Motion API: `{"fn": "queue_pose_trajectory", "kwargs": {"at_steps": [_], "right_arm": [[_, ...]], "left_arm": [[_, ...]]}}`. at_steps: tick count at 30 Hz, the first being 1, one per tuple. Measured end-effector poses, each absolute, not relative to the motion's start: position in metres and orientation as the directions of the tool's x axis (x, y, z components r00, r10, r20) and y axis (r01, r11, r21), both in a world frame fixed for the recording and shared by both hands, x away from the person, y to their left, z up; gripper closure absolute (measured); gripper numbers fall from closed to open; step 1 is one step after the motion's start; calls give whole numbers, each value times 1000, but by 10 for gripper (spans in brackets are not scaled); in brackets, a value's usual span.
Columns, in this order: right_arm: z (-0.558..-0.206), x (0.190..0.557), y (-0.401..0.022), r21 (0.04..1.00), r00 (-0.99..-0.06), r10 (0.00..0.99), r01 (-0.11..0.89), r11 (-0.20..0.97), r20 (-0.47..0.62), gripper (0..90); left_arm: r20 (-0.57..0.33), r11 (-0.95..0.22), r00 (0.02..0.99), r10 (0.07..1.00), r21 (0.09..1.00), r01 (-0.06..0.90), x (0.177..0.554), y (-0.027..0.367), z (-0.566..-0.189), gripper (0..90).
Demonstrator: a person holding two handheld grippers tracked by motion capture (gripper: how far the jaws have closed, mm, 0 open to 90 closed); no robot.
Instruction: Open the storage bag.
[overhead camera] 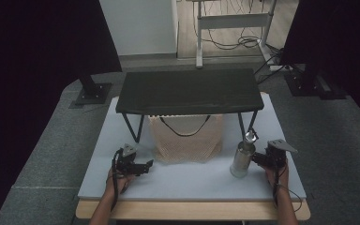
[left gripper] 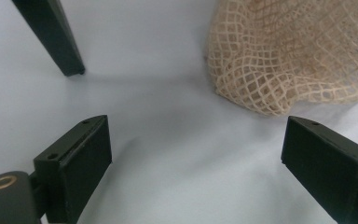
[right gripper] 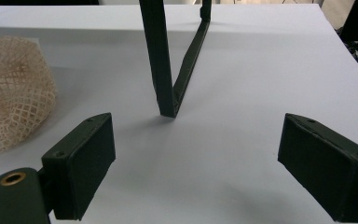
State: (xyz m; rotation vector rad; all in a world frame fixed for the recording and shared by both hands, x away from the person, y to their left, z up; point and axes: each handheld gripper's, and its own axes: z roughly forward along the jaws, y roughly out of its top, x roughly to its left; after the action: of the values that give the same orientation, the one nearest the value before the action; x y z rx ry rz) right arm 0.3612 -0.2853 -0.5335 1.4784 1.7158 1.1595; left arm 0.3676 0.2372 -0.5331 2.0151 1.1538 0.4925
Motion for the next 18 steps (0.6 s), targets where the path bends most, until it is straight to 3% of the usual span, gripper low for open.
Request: {"fn": "queue_pose_trajectory", "kwargs": {"at_steps": [18], "right_arm": [[-533, 361, -285, 888, -223, 969, 459, 11, 104, 106]], "left_arm": [[-31, -311, 513, 858, 763, 566, 367, 237, -533, 72]]}}
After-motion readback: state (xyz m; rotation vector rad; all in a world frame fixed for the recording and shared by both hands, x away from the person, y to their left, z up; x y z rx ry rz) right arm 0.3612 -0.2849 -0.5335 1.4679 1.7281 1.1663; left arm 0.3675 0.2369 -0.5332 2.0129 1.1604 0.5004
